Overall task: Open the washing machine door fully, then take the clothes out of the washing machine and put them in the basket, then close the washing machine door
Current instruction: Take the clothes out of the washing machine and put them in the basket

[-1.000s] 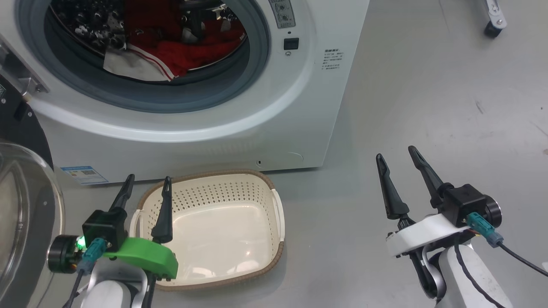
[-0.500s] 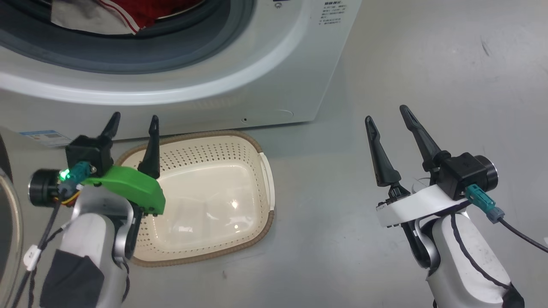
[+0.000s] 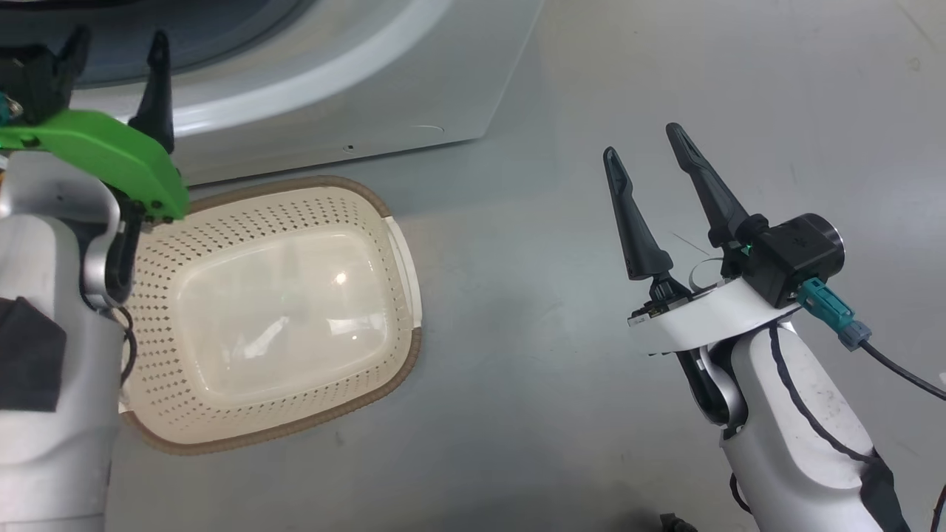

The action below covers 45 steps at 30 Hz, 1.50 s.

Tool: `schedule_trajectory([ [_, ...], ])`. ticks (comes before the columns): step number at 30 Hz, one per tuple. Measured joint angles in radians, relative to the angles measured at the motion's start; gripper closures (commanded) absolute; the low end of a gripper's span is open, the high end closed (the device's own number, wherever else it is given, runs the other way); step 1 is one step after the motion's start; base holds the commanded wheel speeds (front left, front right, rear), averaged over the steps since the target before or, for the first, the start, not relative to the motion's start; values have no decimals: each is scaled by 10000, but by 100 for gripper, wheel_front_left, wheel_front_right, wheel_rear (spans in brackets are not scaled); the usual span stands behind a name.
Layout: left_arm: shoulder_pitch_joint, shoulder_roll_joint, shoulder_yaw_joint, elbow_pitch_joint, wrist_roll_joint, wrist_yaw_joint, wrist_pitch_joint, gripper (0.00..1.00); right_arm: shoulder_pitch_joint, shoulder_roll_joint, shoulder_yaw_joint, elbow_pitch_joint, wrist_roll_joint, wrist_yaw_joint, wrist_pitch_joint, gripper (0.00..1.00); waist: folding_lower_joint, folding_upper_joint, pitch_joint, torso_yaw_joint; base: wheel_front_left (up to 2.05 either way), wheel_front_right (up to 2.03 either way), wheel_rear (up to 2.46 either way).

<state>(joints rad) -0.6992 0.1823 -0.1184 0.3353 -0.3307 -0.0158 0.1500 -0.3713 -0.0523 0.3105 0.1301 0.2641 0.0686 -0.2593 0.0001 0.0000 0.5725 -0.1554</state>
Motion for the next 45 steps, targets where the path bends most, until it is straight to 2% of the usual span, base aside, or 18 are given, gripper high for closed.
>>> schedule_trajectory([
  [12, -2269, 809, 635, 548, 73, -82, -17, 0, -340, -8, 669, -13, 539, -98, 0, 0, 0, 0, 658, -927, 0, 0, 0],
  [19, -3198, 1356, 1225, 1152, 96, 17, -196, 0, -535, -2, 1018, -84, 955, -199, 0, 0, 0, 0, 950, -1491, 0, 0, 0],
  [25, -3690, 1772, 1266, 1760, 165, 17, -203, 0, -572, 0, 1218, -102, 1053, -313, 0, 0, 0, 0, 1152, -1900, 0, 0, 0],
  [35, -4088, 1839, 1154, 2752, 368, 48, -186, 0, -715, 12, 1292, -102, 1126, -451, 0, 0, -1, 0, 1334, -2242, 0, 0, 0],
  [44, -4273, 1958, 957, 3812, 596, 330, 648, 0, -722, 19, 1373, -98, 1126, -462, 0, 0, -1, 0, 1332, -2242, 0, 0, 0],
  [45, -4277, 1956, 899, 3929, 604, 345, 757, 12, -723, 19, 1388, -98, 1126, -462, 0, 0, -1, 0, 1331, -2236, 0, 0, 0],
])
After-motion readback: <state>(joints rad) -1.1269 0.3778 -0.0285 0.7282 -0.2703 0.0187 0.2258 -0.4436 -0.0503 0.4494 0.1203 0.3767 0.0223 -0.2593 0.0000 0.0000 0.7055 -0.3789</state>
